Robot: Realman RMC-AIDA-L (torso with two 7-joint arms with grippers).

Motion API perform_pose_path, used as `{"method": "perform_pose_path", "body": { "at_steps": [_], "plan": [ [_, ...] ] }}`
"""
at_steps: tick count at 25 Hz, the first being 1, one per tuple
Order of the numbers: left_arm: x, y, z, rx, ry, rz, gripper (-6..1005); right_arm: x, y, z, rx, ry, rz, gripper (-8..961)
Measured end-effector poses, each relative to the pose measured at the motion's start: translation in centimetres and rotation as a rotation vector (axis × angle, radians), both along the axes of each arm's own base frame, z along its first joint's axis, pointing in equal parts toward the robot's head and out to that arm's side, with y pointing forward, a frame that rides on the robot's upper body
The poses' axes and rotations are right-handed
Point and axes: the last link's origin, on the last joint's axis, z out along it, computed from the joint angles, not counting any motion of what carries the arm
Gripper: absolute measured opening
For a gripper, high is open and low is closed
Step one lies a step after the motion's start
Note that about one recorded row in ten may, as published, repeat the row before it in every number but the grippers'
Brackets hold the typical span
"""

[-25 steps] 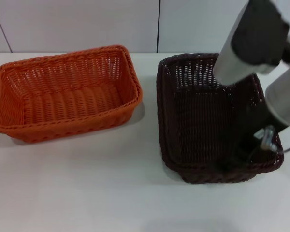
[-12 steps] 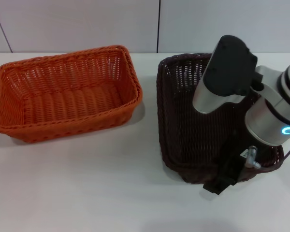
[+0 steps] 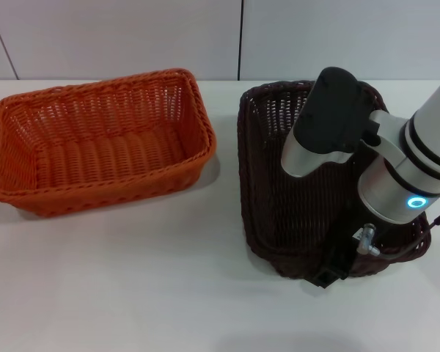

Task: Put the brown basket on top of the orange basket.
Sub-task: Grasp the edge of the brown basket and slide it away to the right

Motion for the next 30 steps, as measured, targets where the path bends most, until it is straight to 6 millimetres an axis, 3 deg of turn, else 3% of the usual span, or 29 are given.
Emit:
{"method": "perform_pose_path", "body": {
  "at_steps": [3,10,30],
  "plan": [
    [0.0,0.1,0.1,0.001,0.001,0.001,778,0.3,0.1,-0.2,-0.001,-0.002,-0.009,560],
    [-0.1,0.2,0.3,0.003,0.007,0.003,777,0.5,0.2,-0.6,-0.013,-0.003,0.007,328],
    [-0.1,0.3,0.3,0.002,0.015,0.004,777,-1.1,0.4,-0.2,0.043,0.04,0.101,202]
  ]
}}
